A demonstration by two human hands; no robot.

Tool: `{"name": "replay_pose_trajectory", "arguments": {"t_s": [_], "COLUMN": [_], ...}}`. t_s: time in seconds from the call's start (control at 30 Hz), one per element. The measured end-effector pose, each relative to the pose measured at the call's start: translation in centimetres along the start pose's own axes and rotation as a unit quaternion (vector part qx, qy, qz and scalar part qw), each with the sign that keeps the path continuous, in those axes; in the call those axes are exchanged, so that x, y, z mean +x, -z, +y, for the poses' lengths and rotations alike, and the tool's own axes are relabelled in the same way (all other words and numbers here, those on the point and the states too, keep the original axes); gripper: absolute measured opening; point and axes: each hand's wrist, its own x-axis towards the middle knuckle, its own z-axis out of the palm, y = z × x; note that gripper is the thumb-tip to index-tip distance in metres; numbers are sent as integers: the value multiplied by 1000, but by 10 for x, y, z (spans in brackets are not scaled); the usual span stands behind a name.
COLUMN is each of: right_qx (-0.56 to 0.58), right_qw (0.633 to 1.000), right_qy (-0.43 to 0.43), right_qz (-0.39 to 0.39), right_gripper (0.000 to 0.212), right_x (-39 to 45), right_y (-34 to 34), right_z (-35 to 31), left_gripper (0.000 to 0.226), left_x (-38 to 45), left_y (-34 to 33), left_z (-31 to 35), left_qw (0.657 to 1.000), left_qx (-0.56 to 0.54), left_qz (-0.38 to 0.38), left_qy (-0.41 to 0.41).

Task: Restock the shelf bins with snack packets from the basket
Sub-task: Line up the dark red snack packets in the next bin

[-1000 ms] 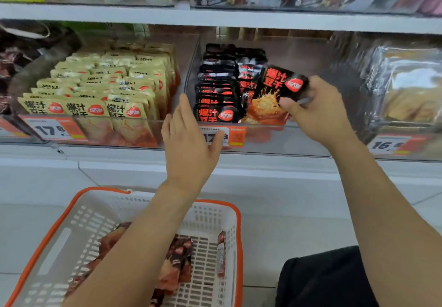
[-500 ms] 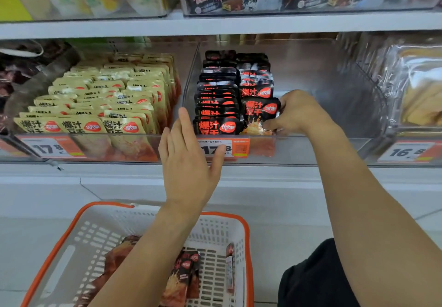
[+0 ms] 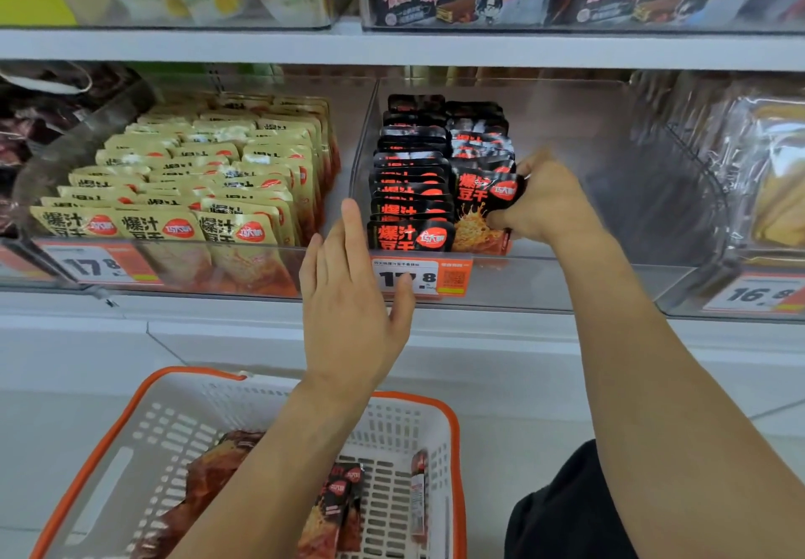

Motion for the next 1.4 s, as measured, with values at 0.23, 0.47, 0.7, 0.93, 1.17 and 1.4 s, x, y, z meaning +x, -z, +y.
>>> {"name": "replay_pose_trajectory", "arguments": {"t_s": [0.23,0.47,0.7,0.93,1.17,1.4], "right_qx": [3,-50,-57,4,28,32], "right_qw": [999,999,998,999,996,997], "right_qy": [2,22,16,-27,-19,2], "right_qz": [35,-2,24,36,85,77], "right_gripper": [62,74,80,83,60,44], "right_x": [0,-4,-6,-6,-3,-3], "right_y": [2,-2,-3,-2,-1,3], "right_z": [2,0,-1,4,9,17], "left_gripper": [84,85,84,87,82,84], "left_x": [0,0,-1,0,0,0], "left_y": [-1,0,4,8,13,16], "left_z": [-1,0,1,-2,-2,-6], "left_qw": [1000,1000,1000,999,997,994], "left_qx": [-8,-16,-26,-36,-63,-93], "left_qz": [7,8,-9,-33,-34,-50], "left_qy": [-3,1,3,-3,2,-8]}}
